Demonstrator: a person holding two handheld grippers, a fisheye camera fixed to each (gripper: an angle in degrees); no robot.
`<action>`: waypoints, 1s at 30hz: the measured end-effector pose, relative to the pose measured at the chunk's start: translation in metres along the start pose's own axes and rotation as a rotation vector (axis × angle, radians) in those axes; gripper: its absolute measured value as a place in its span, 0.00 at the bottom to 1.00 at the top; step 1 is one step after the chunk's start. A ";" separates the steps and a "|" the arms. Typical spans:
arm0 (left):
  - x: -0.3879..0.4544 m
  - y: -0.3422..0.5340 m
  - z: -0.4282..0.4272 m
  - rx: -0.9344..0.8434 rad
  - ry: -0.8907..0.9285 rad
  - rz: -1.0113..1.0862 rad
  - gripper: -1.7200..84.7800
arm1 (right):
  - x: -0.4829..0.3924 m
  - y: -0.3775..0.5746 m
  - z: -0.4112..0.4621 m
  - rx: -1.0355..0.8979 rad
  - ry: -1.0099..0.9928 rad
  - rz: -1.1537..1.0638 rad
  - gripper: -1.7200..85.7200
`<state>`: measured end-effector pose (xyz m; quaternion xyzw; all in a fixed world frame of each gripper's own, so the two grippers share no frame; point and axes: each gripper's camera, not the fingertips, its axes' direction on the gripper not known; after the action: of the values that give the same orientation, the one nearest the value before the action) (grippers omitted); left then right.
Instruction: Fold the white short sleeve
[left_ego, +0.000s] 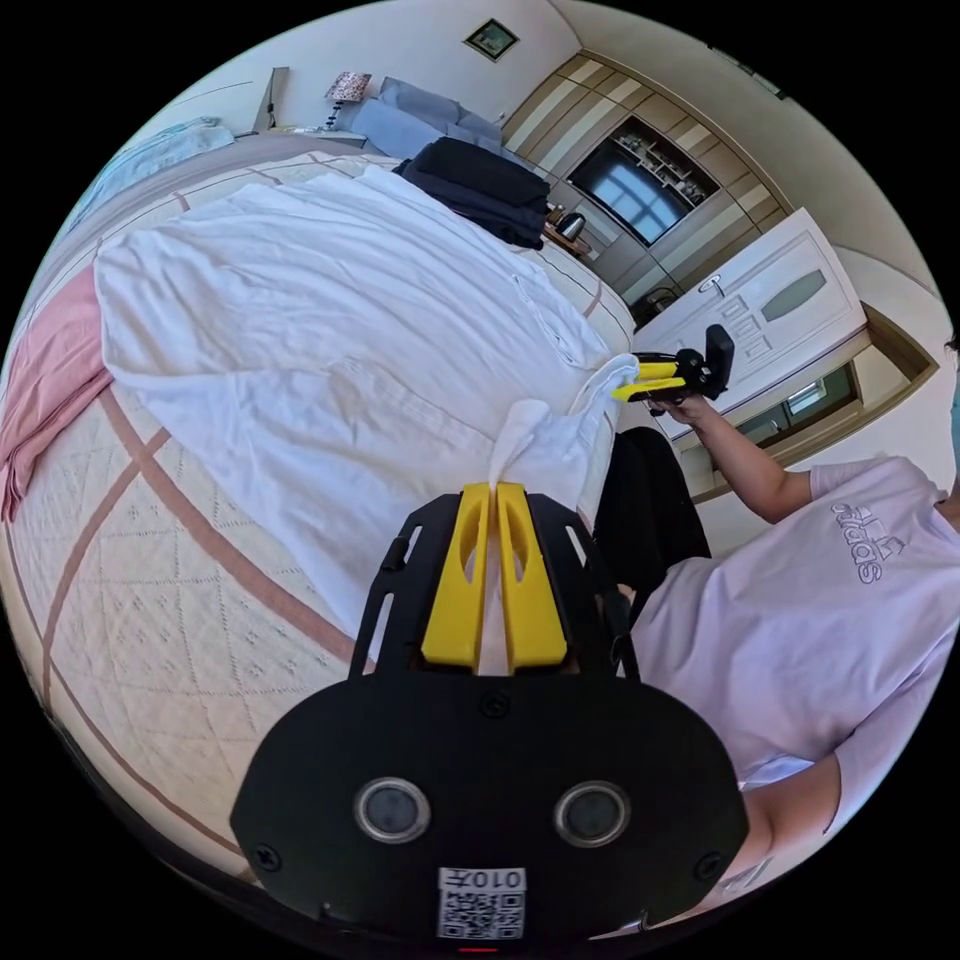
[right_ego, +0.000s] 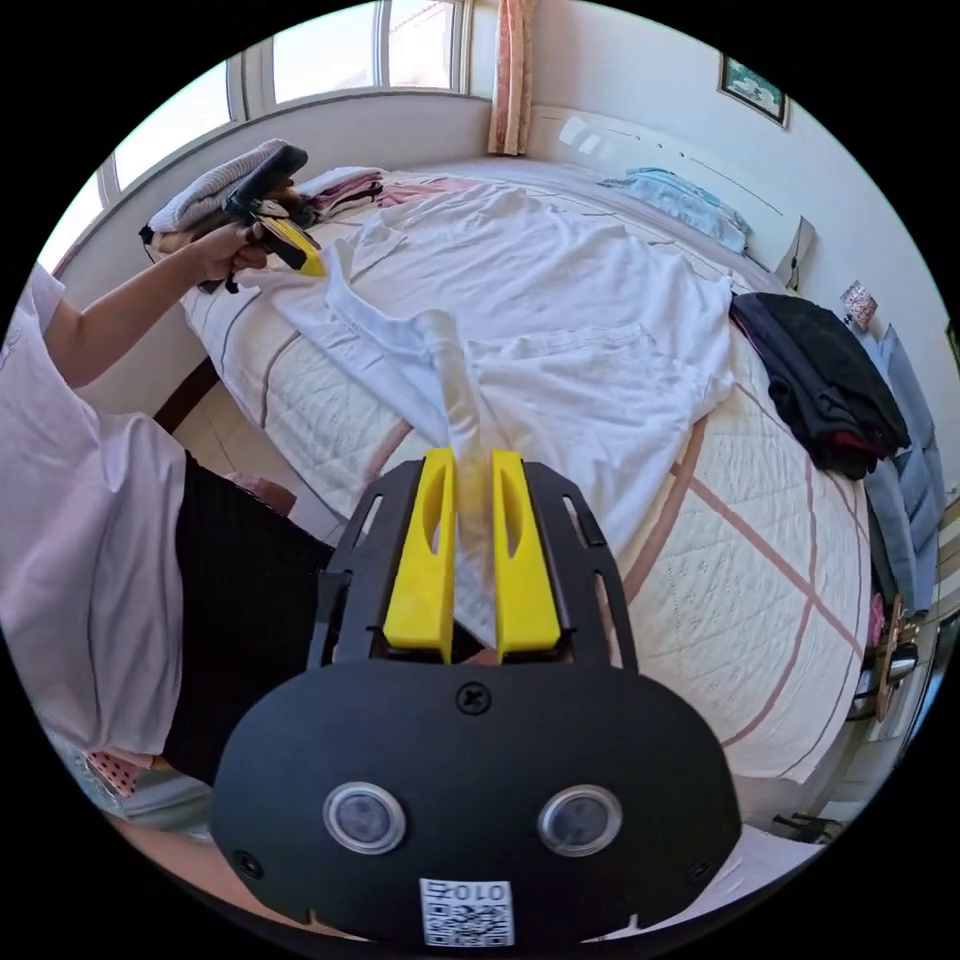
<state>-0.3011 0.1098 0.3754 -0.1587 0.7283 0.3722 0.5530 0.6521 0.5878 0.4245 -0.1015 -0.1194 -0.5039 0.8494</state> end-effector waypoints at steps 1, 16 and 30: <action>0.004 0.001 -0.004 0.001 -0.004 0.006 0.02 | 0.005 0.002 -0.009 0.027 0.005 0.015 0.06; 0.177 0.050 -0.073 -0.081 -0.231 0.359 0.02 | 0.015 0.023 -0.137 0.147 -0.126 -0.132 0.03; 0.278 0.100 -0.066 -0.273 -0.166 0.332 0.02 | -0.038 0.015 -0.191 -0.059 -0.237 -0.222 0.03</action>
<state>-0.5051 0.1800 0.1627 -0.0790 0.6392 0.5651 0.5156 0.6664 0.5709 0.2306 -0.1713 -0.2147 -0.5823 0.7652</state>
